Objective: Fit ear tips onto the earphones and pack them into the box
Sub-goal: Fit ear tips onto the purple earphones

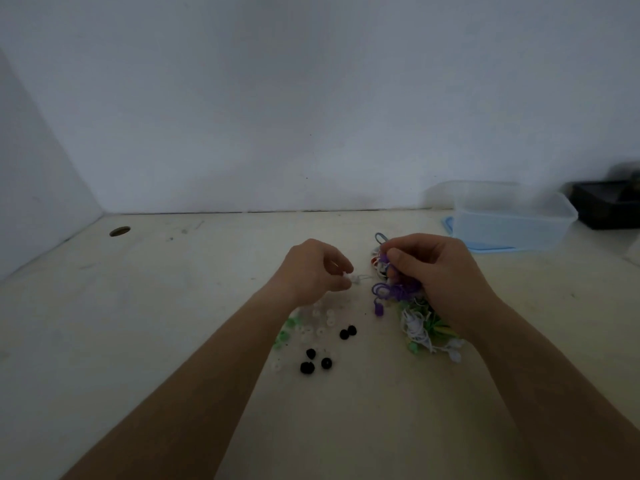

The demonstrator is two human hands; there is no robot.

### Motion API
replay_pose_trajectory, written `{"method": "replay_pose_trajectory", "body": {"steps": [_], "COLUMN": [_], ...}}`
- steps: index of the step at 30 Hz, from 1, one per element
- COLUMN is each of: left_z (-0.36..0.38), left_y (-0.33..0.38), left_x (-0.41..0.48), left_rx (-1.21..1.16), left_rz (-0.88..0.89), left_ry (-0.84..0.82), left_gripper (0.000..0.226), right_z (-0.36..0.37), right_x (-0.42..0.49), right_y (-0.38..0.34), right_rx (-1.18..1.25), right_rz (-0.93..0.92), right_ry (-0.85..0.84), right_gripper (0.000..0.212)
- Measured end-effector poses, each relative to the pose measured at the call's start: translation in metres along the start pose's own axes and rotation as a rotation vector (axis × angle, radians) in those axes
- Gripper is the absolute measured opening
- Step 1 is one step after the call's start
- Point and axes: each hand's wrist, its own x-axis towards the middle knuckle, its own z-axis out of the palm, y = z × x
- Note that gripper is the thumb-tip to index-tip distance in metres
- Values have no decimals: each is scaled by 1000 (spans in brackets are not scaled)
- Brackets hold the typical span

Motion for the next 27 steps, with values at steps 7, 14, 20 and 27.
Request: {"method": "replay_pose_trajectory", "body": {"steps": [7, 14, 20, 27], "left_z": [-26, -15, -16, -12], "left_y": [-17, -9, -10, -13], "left_x": [-23, -31, -30, -32], "left_rx": [136, 289, 276, 319], "left_rz": [-21, -53, -36, -13], "left_ry": [33, -28, -40, -8], "left_gripper": [11, 12, 17, 20], "right_z": [8, 25, 30, 31], "right_x": [-4, -10, -8, -11], "right_y": [-2, 9, 17, 18], "right_rx": [-94, -270, -349, -414], "right_rz": [5, -58, -112, -148], "right_ry": [-73, -56, 10, -8], "right_gripper": [19, 16, 17, 22]}}
